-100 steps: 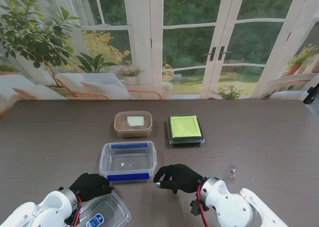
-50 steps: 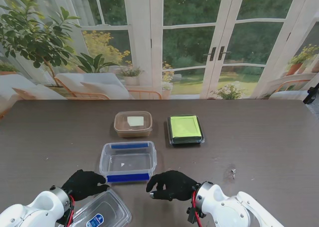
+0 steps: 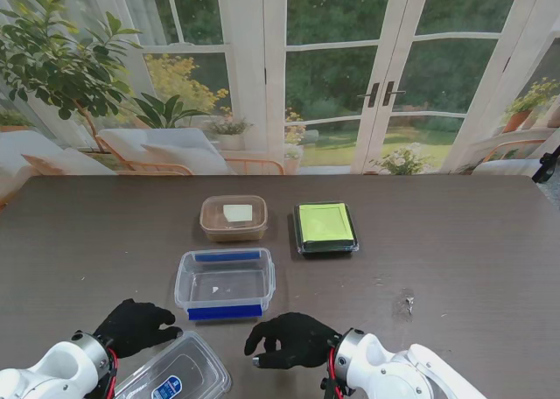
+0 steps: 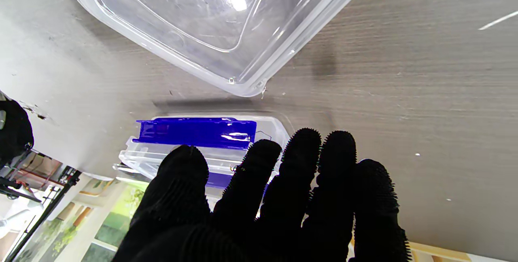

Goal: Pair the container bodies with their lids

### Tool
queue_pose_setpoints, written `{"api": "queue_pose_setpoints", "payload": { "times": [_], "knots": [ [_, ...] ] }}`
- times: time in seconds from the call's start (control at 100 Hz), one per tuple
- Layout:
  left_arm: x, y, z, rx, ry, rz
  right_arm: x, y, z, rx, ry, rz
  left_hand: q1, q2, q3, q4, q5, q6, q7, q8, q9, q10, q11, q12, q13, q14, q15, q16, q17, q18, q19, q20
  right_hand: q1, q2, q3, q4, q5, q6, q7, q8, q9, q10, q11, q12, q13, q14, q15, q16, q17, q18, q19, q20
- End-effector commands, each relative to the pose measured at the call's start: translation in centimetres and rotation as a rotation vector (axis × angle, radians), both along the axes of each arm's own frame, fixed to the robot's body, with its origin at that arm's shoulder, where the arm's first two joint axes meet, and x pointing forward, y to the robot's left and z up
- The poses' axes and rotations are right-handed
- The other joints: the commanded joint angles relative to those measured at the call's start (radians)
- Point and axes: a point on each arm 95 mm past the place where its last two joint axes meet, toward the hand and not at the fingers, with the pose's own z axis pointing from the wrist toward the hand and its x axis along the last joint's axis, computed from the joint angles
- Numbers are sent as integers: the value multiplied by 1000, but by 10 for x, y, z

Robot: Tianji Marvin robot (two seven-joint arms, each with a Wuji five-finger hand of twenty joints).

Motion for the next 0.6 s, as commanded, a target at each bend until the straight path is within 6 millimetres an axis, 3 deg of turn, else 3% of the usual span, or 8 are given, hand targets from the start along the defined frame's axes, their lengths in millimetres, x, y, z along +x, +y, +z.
{"api": "queue_pose_setpoints", "payload": {
  "times": [0.0,0.59],
  "knots": [
    [-5,-1,2,3,9,-3,-8,10,1,1,1,37,19,45,-20,27,26,-6,11,10,18,6,8,-4,20,28,6,-8,1,3,14,-5,-8,14,20,23,-36,-38,-23,-20,29,-10,2,16,45,-8,19,13,3,17,57,-13],
    [-16,22,-3,12,-8,54,-19,61,-18,-61,-71,142,23,43,-19,27,43,-5,19,17,30,8,12,-4,29,30,8,-7,2,10,9,-10,-5,17,39,25,-103,-108,-122,-62,88,-33,13,16,133,-14,57,19,82,30,108,-6]
  ]
}}
